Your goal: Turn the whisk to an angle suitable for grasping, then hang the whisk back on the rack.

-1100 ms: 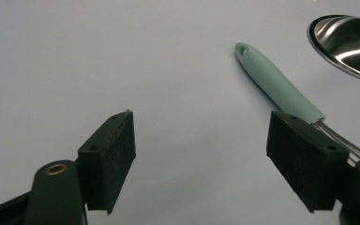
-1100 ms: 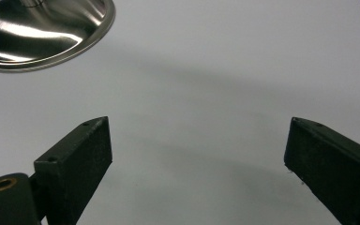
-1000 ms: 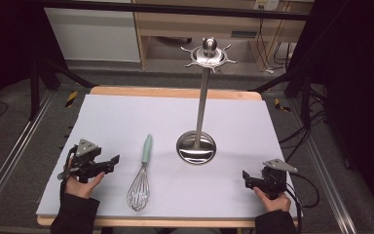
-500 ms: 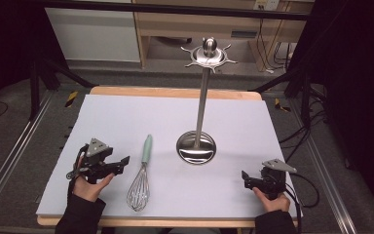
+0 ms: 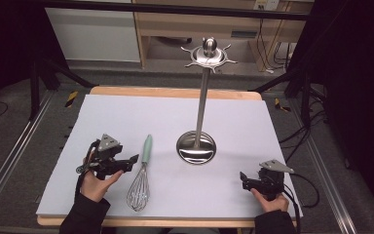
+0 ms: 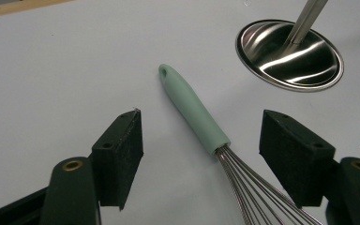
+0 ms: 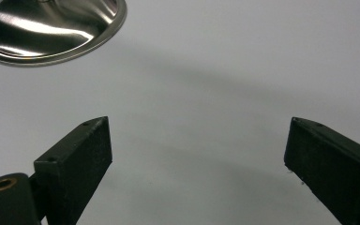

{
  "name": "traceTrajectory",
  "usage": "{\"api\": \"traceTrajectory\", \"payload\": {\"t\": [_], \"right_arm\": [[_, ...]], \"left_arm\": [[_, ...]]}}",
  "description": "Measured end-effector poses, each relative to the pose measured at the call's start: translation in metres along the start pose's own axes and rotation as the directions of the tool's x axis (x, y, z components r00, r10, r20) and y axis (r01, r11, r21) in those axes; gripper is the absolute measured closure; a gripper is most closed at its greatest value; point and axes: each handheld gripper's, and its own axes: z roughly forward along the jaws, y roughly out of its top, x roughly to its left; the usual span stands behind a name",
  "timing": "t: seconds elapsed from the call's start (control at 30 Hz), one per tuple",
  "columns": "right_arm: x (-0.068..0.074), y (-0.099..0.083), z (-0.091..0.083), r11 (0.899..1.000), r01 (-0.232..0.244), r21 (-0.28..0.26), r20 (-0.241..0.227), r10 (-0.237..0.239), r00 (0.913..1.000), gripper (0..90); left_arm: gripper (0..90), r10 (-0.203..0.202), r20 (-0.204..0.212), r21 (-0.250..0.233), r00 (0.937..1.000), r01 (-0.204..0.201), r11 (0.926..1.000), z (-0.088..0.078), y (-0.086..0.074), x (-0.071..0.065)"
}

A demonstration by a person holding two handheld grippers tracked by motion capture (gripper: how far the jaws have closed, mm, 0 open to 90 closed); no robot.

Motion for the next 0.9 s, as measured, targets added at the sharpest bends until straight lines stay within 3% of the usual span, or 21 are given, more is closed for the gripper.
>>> {"api": "traceTrajectory", "payload": {"t": [0.53, 0.6, 0.9], "right_arm": [[0.000, 0.000, 0.001, 1.000, -0.002, 0.007, 0.000, 0.002, 1.0000, 8.3], [0.000, 0.000, 0.001, 1.000, -0.001, 0.008, 0.000, 0.001, 1.0000, 8.3], [0.000, 0.000, 0.001, 1.000, 0.008, 0.007, -0.006, -0.008, 1.0000, 8.2]], "left_arm": [[30.8, 0.008, 0.009, 0.086, 0.9999, -0.008, 0.9963, 0.022, 0.010, -0.005], [30.6, 0.032, 0.009, 0.123, 0.9995, -0.033, 0.9919, 0.028, 0.013, -0.007], [31.4, 0.029, 0.020, 0.177, 0.9994, -0.032, 0.9837, 0.045, 0.016, -0.010]]}}
